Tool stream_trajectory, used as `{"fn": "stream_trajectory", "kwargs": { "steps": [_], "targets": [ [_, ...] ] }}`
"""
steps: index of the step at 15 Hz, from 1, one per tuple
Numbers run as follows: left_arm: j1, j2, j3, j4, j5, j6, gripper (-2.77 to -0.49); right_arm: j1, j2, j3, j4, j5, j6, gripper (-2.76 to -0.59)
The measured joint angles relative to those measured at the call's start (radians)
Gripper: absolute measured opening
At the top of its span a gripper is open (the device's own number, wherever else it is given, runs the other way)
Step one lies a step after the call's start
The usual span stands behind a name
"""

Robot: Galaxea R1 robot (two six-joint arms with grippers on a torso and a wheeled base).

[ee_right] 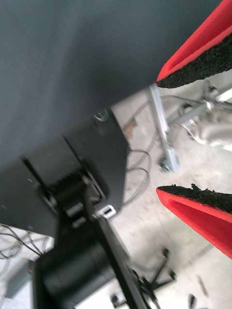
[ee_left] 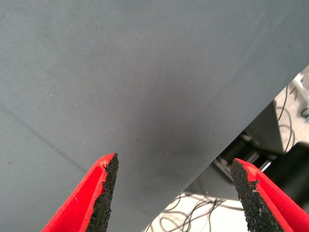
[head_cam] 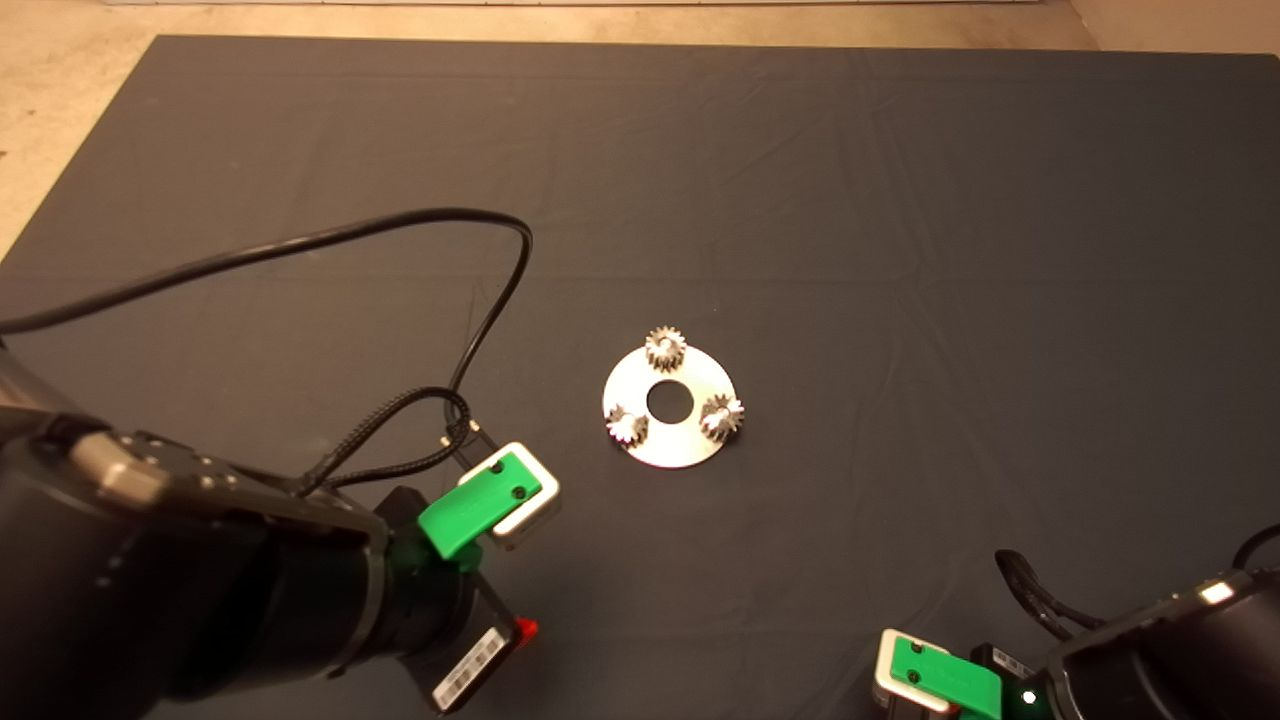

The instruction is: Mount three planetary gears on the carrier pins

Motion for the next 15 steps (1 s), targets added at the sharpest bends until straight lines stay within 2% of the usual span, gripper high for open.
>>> {"fn": "stream_trajectory", "kwargs": {
  "steps": [1,3,4,6,9,10,12,14,15],
  "targets": [
    [0.011,0.0,0.0,0.014,0.0,-0.006,-1.64,0.047,0.0,0.001,0.0,-0.001,0.0,-1.88],
    [0.049,0.006,0.0,0.044,0.001,-0.02,-1.64,0.152,0.012,0.002,-0.011,-0.006,0.0,-1.88],
    [0.066,0.01,0.0,0.052,0.001,-0.032,-1.64,0.175,0.042,0.003,-0.013,-0.01,0.002,-1.88],
    [0.075,0.024,0.0,0.07,0.001,-0.051,-1.64,0.207,0.091,0.01,-0.012,0.007,0.004,-1.88],
    [0.082,0.05,0.001,0.073,0.001,-0.077,-1.64,0.268,0.092,0.014,-0.005,0.0,0.004,-1.88],
    [0.084,0.065,0.001,0.072,0.001,-0.085,-1.64,0.278,0.092,0.016,0.008,0.0,0.007,-1.88],
    [0.093,0.084,0.001,0.07,0.001,-0.104,-1.64,0.286,0.084,0.018,0.034,0.0,0.008,-1.88],
    [0.105,0.098,0.001,0.069,0.001,-0.12,-1.64,0.287,0.064,0.02,0.04,-0.001,0.011,-1.88],
    [0.121,0.103,0.001,0.07,0.001,-0.13,-1.64,0.286,0.054,0.02,0.042,-0.001,0.011,-1.88]
  ]
}}
